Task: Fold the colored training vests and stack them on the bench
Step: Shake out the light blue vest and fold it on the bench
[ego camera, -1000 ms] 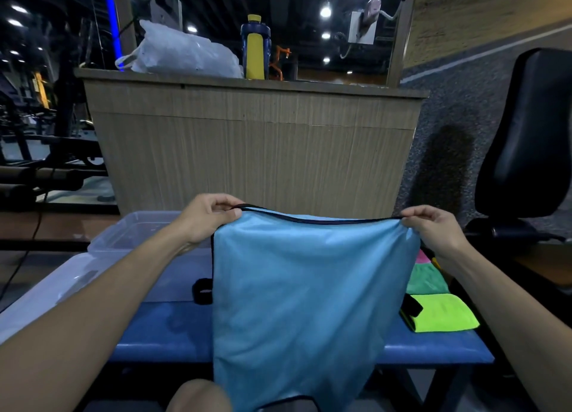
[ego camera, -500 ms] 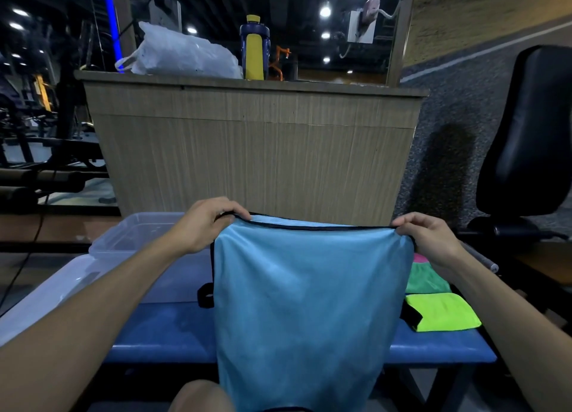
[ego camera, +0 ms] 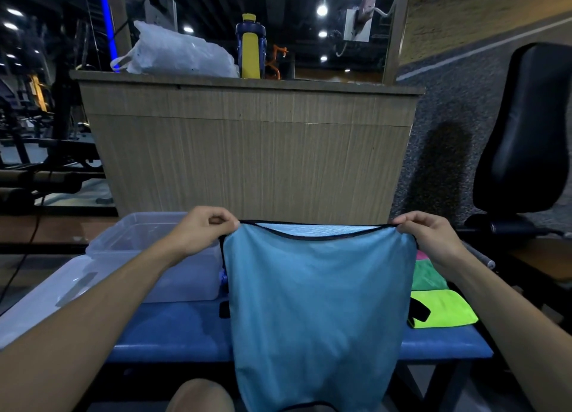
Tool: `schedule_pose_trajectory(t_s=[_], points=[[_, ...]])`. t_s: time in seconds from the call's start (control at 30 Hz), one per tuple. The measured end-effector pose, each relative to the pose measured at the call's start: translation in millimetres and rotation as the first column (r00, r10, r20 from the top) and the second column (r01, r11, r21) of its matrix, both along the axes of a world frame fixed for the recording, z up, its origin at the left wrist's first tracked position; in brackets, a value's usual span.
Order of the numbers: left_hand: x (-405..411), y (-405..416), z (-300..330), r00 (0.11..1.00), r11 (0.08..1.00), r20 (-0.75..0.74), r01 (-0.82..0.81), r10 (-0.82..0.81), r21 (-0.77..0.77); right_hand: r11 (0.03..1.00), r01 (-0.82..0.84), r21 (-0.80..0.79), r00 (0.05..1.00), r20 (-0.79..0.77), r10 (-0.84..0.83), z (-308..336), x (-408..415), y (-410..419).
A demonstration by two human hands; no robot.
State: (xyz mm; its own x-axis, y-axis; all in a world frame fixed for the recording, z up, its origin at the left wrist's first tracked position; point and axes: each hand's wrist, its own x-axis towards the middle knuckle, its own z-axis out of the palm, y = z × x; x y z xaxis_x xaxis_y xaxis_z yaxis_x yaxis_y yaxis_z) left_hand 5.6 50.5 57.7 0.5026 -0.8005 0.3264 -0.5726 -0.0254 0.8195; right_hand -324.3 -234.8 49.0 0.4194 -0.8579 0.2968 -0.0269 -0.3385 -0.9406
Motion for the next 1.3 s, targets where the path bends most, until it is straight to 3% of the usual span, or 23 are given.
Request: schedule_pose_trajectory(t_s=[0.07, 0.13, 0.27, 0.47, 0.57, 0.63, 0.73, 0.83, 0.9, 0.93, 1.0, 1.07, 1.3], points=[[-0.1, -5.0, -0.3, 0.979, 0.996, -0.186, -0.086, 0.082, -0.009, 1.000, -0.005, -0.008, 1.000, 0.002, 0.005, -0.8, -1.3, 0.8], [-0.6, -9.4, -0.4, 0.963, 0.985, -0.207, -0.175, 0.173, 0.009, 0.999, -0.035, -0.002, 0.999, 0.009, 0.035, -1.7, -0.8, 1.9], [3.6, -8.3, -2.2, 0.968, 0.977, -0.136, -0.212, 0.210, 0.005, 0.992, -0.103, 0.073, 0.995, -0.005, 0.104, -0.8, -3.3, 3.5], [15.0, 2.7, 13.0, 0.966, 0.964, 0.141, -0.235, 0.217, 0.123, 0.969, -0.216, 0.120, 0.974, -0.042, 0.222, 6.9, -22.4, 6.4], [17.3, 10.1, 24.0, 0.993, 0.980, -0.113, -0.022, 0.045, 0.198, 0.951, -0.263, 0.165, 0.964, 0.009, 0.265, 12.6, -29.7, 10.5], [14.8, 24.0, 33.7, 0.937, 0.966, -0.311, 0.212, -0.157, 0.150, 0.917, -0.340, 0.208, 0.940, 0.117, 0.321, 15.2, -36.9, 8.6], [4.2, 44.1, 50.9, 0.859, 0.917, -0.350, 0.398, -0.374, -0.005, 0.835, -0.495, 0.239, 0.859, 0.276, 0.431, 19.3, -50.1, 6.9], [-3.5, 49.3, 66.9, 0.827, 0.904, -0.367, 0.388, -0.427, -0.178, 0.759, -0.615, 0.212, 0.758, 0.423, 0.496, 22.6, -57.0, 17.0], [-6.3, 37.3, 72.8, 0.862, 0.955, -0.412, 0.271, -0.296, -0.120, 0.765, -0.595, 0.246, 0.759, 0.484, 0.435, 22.9, -50.1, 23.5], [-6.2, 28.3, 69.7, 0.882, 0.982, -0.435, 0.183, -0.182, -0.039, 0.790, -0.533, 0.302, 0.804, 0.473, 0.362, 19.8, -42.3, 23.5], [-10.0, 11.0, 57.9, 0.906, 0.992, -0.419, 0.001, 0.053, 0.129, 0.844, -0.342, 0.414, 0.927, 0.297, 0.230, 11.6, -21.0, 28.5], [-29.3, -4.4, 47.5, 0.897, 0.975, -0.413, -0.074, 0.158, 0.211, 0.873, -0.226, 0.433, 0.973, 0.150, 0.178, 3.5, 2.1, 37.0], [-126.8, -58.5, 28.9, 0.901, 0.983, -0.432, 0.119, -0.048, 0.139, 0.975, -0.219, 0.023, 0.975, -0.020, 0.219, 12.1, 77.8, 111.7]])
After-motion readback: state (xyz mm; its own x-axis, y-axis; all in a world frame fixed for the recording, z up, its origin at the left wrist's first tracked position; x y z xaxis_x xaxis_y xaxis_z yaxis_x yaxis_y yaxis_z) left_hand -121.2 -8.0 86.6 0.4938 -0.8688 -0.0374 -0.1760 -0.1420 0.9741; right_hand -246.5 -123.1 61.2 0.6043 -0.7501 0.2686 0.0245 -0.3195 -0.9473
